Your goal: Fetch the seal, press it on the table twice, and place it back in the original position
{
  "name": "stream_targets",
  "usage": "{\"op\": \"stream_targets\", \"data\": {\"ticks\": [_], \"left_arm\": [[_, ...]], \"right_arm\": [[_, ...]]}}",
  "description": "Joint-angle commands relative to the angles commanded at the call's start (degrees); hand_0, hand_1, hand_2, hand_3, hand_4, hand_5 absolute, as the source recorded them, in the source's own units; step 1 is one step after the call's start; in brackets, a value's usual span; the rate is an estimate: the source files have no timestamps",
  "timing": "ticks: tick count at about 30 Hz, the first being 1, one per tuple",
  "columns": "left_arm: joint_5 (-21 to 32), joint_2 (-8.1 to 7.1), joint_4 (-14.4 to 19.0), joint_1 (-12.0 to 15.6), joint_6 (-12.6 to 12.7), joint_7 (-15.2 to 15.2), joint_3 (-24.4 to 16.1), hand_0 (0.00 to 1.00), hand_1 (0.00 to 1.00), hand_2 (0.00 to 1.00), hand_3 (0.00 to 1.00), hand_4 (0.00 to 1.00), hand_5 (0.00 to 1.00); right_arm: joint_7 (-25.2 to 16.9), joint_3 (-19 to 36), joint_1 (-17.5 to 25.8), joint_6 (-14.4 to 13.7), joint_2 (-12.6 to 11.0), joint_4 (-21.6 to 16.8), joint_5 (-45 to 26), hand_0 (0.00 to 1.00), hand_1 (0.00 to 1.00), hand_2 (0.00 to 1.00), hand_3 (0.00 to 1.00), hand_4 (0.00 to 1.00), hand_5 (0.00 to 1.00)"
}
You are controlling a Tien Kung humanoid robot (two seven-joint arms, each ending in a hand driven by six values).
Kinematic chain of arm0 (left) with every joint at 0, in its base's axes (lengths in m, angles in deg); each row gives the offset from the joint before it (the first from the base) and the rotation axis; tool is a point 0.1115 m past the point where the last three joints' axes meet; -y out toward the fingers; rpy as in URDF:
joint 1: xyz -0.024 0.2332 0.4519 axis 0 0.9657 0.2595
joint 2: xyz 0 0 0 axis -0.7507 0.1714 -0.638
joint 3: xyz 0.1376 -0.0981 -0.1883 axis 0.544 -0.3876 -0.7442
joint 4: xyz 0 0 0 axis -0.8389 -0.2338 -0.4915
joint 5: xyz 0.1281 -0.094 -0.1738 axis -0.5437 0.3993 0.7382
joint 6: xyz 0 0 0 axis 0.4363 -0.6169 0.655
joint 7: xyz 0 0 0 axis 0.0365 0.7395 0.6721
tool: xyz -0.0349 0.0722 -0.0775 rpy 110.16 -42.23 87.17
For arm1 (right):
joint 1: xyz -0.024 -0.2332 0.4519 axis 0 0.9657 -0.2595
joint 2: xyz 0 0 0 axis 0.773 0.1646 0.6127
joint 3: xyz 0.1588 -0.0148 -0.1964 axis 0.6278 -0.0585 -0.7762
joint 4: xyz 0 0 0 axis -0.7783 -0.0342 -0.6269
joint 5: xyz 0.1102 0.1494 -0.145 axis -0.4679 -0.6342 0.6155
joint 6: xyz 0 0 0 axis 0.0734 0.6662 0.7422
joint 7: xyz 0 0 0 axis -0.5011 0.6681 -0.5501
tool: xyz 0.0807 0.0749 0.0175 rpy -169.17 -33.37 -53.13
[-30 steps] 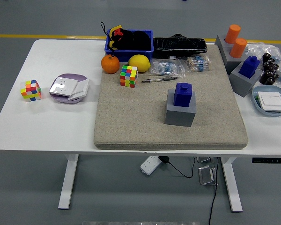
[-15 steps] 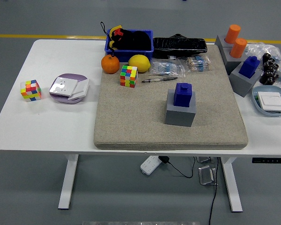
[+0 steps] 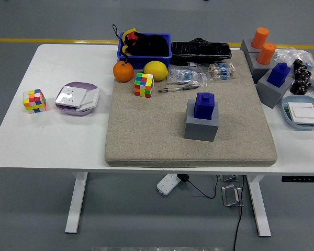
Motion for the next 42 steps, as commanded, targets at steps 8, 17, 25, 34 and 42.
{"op": "stream_targets", "data": {"ticks": [8,17,25,34,42], "left_arm": [[0.00,0.00,-0.01,0.05,-0.01,-0.02,-0.08,0.808,0.814,0.790,0.841,0.786,0.396],[-0.06,0.01,-0.02,0.00,0.00,-0.02,-0.16,0.807,0.815,0.789,0.841,0.785,0.396],[-0.10,0.03,-0.02,0.08,0.04,-0.03,-0.25,0.808,0.814,0.789,0.841,0.785,0.396],[-0.12,0.09,-0.02,0.20,0.01,-0.03,-0.27,0.807,0.814,0.789,0.841,0.785,0.395],[-0.06,0.10,-0.04,0.10,-0.10,-0.05,-0.20,0.809,0.815,0.789,0.841,0.785,0.395]], "right_arm": [[0.03,-0.01,0.05,-0.09,0.02,0.02,0.07,0.863,0.758,0.705,0.678,0.837,0.275],[0.02,0.18,-0.03,-0.15,-0.03,0.03,0.10,0.862,0.758,0.704,0.675,0.832,0.273],[0.07,0.21,-0.02,-0.12,0.00,-0.07,0.09,0.861,0.757,0.704,0.673,0.829,0.271],[0.05,0.19,0.09,-0.15,-0.04,-0.11,0.06,0.860,0.756,0.703,0.671,0.822,0.267],[0.06,0.23,-0.01,-0.19,-0.07,-0.11,0.03,0.860,0.755,0.703,0.669,0.819,0.265]]}}
